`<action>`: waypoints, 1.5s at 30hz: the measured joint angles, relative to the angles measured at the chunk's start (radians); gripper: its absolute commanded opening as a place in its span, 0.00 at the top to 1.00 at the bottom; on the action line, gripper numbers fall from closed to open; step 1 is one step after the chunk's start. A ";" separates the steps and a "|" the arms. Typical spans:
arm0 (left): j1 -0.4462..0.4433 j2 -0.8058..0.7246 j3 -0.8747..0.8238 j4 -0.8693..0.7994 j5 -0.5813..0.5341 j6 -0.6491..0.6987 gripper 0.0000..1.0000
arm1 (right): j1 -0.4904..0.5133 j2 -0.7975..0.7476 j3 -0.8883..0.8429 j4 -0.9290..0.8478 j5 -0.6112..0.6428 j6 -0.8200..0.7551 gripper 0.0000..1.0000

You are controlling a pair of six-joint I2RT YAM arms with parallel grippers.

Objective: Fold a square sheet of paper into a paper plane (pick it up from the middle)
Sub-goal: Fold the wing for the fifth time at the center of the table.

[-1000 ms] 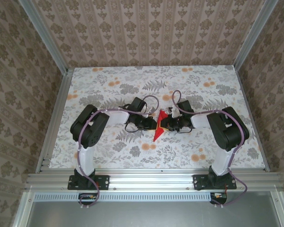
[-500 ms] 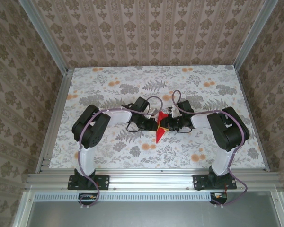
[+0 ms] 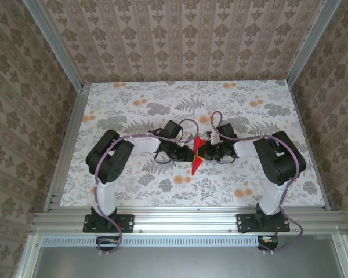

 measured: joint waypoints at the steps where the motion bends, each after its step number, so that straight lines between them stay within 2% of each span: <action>1: 0.000 -0.003 -0.007 0.001 0.006 -0.003 0.74 | -0.001 0.000 -0.002 0.004 0.000 0.003 1.00; 11: 0.000 -0.014 -0.056 0.056 0.077 -0.078 0.76 | -0.006 -0.002 -0.027 0.055 -0.004 0.040 1.00; 28: -0.025 -0.014 -0.040 -0.008 0.085 -0.061 0.84 | -0.010 -0.002 -0.039 0.080 -0.005 0.068 1.00; 40: -0.073 -0.013 0.031 -0.136 -0.003 0.006 0.87 | -0.012 -0.002 -0.044 0.093 -0.006 0.085 1.00; 45: -0.076 -0.013 0.041 -0.168 -0.033 0.019 0.84 | -0.013 -0.002 -0.046 0.097 -0.006 0.089 1.00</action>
